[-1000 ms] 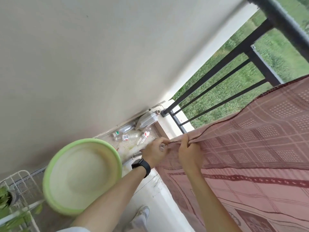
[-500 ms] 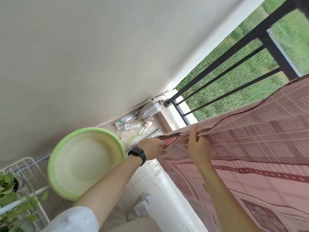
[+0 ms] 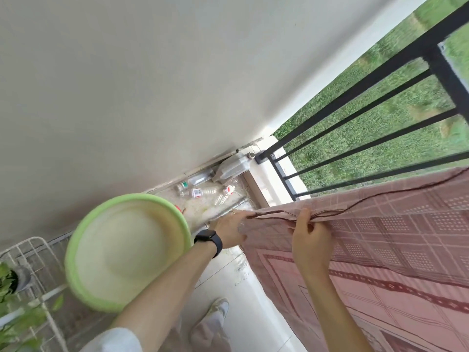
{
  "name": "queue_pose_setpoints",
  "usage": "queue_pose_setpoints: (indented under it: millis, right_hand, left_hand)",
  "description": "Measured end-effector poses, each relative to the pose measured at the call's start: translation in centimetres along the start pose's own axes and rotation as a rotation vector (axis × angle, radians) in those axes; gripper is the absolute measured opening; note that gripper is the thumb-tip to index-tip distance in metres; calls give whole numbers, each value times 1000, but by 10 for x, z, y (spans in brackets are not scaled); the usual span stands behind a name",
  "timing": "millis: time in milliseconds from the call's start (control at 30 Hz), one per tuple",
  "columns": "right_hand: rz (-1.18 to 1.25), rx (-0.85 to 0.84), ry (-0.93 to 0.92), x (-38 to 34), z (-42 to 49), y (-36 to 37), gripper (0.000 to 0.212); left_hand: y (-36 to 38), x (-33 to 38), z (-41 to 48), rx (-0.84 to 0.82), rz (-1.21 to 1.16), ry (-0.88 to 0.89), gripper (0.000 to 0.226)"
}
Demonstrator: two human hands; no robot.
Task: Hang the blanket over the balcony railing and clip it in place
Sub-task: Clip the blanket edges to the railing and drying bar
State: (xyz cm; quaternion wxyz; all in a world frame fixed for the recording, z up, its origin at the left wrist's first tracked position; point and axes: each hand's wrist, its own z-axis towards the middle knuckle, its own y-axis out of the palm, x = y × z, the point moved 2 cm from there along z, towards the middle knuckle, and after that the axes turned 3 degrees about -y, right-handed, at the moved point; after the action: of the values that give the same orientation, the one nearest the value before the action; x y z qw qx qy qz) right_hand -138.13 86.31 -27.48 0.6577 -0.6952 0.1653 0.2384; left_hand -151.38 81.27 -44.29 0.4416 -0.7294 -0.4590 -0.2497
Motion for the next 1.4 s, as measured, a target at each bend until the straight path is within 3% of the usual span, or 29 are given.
queue_pose_setpoints:
  millis: [100,300,467,667,800,900,1000,1133,1200,1300,1400]
  right_hand:
    - [-24,28,-33,1,2,-1,50]
    - [-90,110,-100,3,2,3,52]
    - [-84,107,-87,3,0,4,54]
    - [20,90,-52,8,-1,9,52]
    - [60,73,17,6,-2,5,51]
    - [69,68,57,6,-2,4,52]
    - [103,77,67,6,-3,4,46]
    - [90,-71,-64,7,-18,14,30]
    - [-10,-139,-100,14,-20,22,35]
    - [-199,-240,-175,22,-14,32,24]
    - [-430,-220,-524,28,-11,44,13]
  left_hand:
    - [17,6,5,53,137,91,22]
    - [31,-47,-10,-81,450,-48,22]
    - [4,-61,-13,232,550,-169,24]
    - [15,-25,2,209,244,-332,26]
    - [13,12,15,174,-111,-139,65]
    - [9,25,24,188,-104,-6,41]
    - [6,10,40,226,-25,-72,23]
    - [10,6,54,202,25,-14,16]
    - [20,4,62,182,-31,0,12]
    - [29,-5,78,183,-139,56,21]
    - [22,-12,89,150,-143,148,45]
